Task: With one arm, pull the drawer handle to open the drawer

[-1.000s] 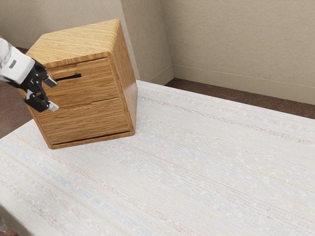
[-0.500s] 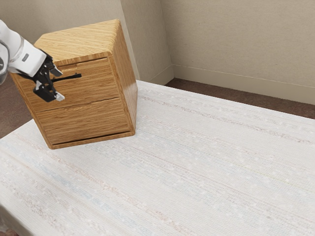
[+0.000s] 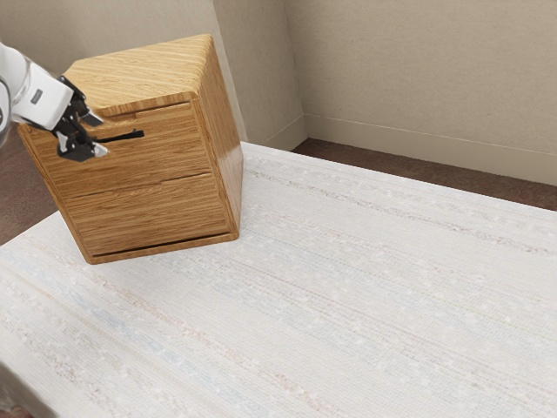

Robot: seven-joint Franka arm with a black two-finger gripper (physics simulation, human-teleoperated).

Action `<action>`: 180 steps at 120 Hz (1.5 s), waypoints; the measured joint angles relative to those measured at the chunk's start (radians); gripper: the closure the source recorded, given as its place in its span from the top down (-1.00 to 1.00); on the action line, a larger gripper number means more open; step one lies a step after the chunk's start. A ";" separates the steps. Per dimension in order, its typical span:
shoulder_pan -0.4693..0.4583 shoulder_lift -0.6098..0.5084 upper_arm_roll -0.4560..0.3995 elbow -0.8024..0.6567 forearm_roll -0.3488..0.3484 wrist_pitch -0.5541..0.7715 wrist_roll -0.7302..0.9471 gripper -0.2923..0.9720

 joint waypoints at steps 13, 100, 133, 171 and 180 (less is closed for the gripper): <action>0.001 0.017 0.003 0.001 0.004 0.007 0.000 0.01; -0.004 0.049 0.004 -0.005 0.003 0.018 -0.005 -0.01; -0.003 0.036 0.004 -0.022 0.004 0.017 -0.007 -0.01; -0.003 -0.011 0.012 -0.068 0.003 0.017 -0.009 -0.02; -0.005 -0.029 0.012 -0.082 0.004 0.017 -0.009 -0.08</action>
